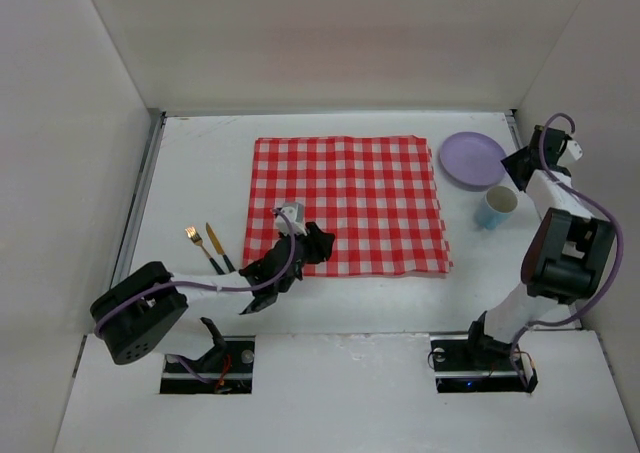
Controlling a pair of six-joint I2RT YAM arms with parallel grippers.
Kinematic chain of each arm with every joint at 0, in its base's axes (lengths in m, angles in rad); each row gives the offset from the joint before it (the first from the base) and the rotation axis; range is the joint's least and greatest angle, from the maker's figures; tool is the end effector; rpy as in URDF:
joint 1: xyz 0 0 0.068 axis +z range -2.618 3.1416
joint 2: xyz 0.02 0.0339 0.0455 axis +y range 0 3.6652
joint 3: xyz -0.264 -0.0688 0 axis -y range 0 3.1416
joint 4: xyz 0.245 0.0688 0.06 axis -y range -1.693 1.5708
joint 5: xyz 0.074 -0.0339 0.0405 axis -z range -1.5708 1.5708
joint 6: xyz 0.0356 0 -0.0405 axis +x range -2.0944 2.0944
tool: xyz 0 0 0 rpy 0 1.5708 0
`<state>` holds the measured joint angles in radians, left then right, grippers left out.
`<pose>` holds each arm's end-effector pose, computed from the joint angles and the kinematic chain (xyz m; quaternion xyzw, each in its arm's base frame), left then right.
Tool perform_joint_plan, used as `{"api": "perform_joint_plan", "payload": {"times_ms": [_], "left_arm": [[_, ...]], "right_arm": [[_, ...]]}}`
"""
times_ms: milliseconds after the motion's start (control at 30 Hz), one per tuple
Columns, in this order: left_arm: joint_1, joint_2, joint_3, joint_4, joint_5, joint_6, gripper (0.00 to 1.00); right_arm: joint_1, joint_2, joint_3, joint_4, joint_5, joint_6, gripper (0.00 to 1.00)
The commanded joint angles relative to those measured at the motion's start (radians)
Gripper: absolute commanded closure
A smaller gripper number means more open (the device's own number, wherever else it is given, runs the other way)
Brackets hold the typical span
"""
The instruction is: Set the dinner table for one person
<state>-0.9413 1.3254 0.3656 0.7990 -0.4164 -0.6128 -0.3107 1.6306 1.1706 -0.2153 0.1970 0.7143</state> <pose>0.1593 -0.1942 0.1863 -0.0103 0.7570 -0.3323 0.5624 0.3473 -0.1188 0.2539 0.4770 0.7609 -0.0005 0.4399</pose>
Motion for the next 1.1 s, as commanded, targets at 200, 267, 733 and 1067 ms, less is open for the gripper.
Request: {"api": "perform_joint_plan", "payload": {"times_ms": [200, 267, 733, 1067], "left_arm": [[0.011, 0.060, -0.002, 0.131, 0.062, -0.056, 0.57], [0.017, 0.064, -0.001, 0.131, 0.070, -0.059, 0.57], [0.019, 0.024, -0.033, 0.164, 0.024, -0.051, 0.56], [0.022, -0.005, -0.050, 0.164, 0.001, -0.053, 0.55]], "right_arm": [[-0.049, 0.264, 0.306, -0.051, -0.108, -0.053, 0.47], [-0.051, 0.322, 0.351, -0.079, -0.114, -0.068, 0.47], [-0.043, 0.485, 0.497, -0.223, -0.108, -0.088, 0.54], [-0.012, 0.526, 0.574, -0.322, -0.104, -0.088, 0.54]]}}
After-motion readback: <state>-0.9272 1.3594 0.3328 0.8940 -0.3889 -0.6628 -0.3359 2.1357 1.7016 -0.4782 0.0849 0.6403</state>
